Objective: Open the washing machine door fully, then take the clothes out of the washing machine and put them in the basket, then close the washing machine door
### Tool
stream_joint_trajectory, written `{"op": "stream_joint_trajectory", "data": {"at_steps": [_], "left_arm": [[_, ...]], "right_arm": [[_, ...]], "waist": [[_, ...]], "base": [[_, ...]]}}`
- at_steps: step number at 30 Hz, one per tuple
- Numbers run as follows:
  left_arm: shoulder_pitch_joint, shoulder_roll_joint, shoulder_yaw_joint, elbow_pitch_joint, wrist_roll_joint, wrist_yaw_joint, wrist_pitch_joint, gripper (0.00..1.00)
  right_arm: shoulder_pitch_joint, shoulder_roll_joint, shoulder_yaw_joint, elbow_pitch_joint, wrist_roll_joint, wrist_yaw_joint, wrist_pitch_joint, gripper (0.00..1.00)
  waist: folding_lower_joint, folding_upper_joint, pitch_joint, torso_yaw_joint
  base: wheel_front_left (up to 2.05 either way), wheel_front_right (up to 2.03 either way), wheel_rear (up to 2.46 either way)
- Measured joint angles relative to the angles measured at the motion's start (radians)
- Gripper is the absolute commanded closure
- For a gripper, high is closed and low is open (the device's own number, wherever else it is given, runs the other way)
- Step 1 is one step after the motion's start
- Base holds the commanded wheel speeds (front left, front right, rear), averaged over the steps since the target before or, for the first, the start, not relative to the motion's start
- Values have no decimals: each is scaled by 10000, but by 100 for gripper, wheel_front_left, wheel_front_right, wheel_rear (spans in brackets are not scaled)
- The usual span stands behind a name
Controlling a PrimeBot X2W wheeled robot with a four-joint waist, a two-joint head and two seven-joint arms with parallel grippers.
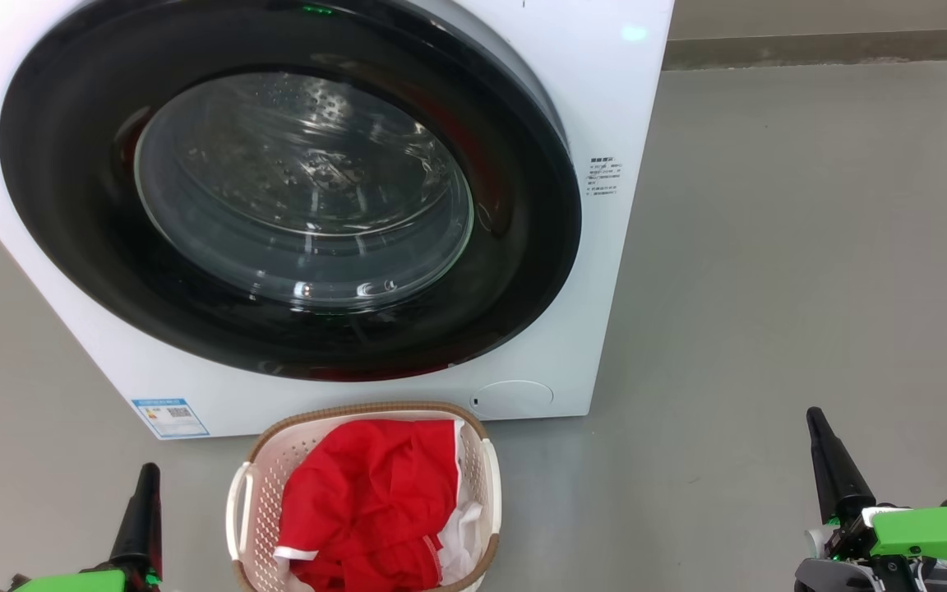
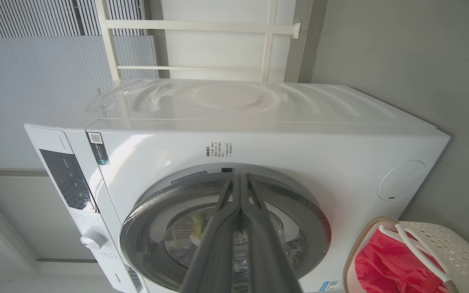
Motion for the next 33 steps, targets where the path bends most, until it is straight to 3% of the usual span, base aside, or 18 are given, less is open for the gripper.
{"op": "stream_joint_trajectory", "data": {"at_steps": [33], "left_arm": [[0, 0, 4, 0, 0, 0, 0, 100]], "right_arm": [[0, 6, -8, 0, 0, 0, 2, 100]], "waist": [[0, 0, 0, 0]], "base": [[0, 0, 0]]}}
